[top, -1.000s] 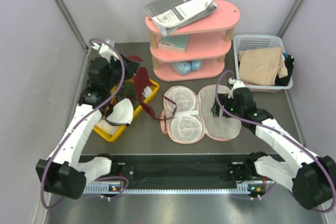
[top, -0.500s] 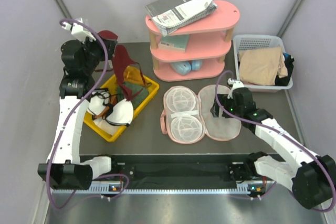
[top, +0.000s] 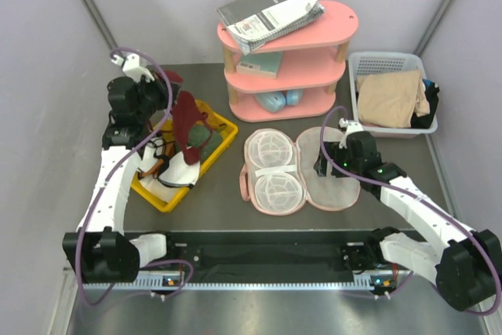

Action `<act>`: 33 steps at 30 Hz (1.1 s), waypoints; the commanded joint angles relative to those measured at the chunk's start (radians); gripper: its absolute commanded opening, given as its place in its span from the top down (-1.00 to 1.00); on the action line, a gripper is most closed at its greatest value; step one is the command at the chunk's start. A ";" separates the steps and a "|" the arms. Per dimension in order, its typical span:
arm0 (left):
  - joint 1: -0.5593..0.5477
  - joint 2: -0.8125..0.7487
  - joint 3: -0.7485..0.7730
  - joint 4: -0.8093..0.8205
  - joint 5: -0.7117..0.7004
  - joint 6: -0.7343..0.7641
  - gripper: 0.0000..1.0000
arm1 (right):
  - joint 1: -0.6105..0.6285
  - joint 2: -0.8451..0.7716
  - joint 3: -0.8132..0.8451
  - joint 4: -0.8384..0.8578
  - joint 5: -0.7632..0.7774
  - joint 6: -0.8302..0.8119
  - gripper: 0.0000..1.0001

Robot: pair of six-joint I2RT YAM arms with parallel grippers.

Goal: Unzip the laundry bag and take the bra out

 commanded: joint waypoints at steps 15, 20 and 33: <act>-0.002 0.016 -0.382 0.402 0.084 -0.033 1.00 | -0.014 0.017 -0.008 0.058 -0.036 -0.024 -0.77; 0.000 0.046 -0.417 0.410 0.078 -0.067 1.00 | -0.012 0.023 -0.008 0.059 -0.038 -0.028 -0.77; 0.012 -0.080 -0.612 0.306 -0.179 -0.226 1.00 | -0.012 0.048 -0.012 0.081 -0.057 -0.027 -0.77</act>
